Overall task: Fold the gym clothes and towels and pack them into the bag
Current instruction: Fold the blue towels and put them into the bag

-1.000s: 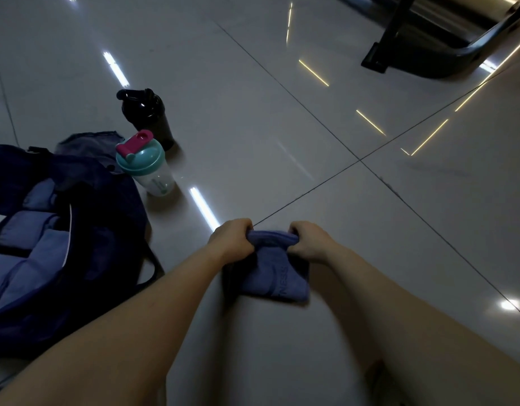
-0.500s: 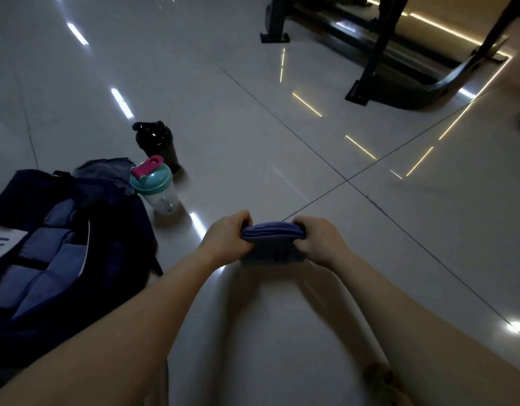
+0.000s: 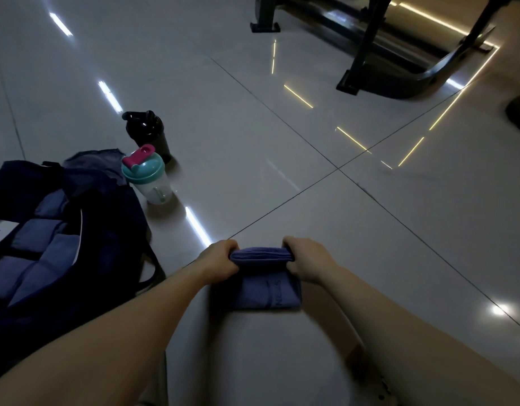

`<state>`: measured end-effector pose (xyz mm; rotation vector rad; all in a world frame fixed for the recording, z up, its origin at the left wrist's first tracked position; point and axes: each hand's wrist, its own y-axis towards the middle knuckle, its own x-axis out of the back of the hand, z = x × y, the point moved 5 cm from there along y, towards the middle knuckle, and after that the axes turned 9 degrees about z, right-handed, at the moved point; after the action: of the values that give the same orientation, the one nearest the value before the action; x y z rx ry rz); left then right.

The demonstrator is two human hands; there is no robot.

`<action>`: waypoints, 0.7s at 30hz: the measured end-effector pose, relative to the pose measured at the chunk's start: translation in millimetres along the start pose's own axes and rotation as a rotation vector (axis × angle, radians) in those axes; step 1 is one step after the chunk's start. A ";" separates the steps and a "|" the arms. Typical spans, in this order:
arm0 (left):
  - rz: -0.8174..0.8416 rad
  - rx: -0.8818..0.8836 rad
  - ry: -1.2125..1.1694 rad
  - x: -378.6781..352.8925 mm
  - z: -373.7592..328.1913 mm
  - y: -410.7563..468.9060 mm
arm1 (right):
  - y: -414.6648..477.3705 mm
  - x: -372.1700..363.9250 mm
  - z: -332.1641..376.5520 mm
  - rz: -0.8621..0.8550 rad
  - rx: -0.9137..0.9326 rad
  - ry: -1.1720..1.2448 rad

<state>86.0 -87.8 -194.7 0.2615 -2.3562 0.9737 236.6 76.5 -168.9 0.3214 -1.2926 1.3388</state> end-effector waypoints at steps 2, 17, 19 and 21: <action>-0.057 -0.044 0.100 -3.9 2.3 -3.3 | -0.4 -3.8 6.3 -0.044 0.059 -0.109; -0.299 -0.379 0.736 -43.0 -27.6 -38.5 | -29.8 -20.0 -2.0 -0.094 0.124 -0.183; -0.300 -0.379 0.751 -46.8 -26.2 -41.4 | -38.4 -20.2 -6.8 -0.094 0.062 -0.132; -0.294 -0.366 0.772 -49.9 -23.7 -43.0 | -47.4 -20.0 -12.1 -0.096 -0.022 -0.018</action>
<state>153.3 -103.7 -184.6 0.0609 -1.6710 0.3800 287.3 61.3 -166.8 0.3767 -1.2901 1.2429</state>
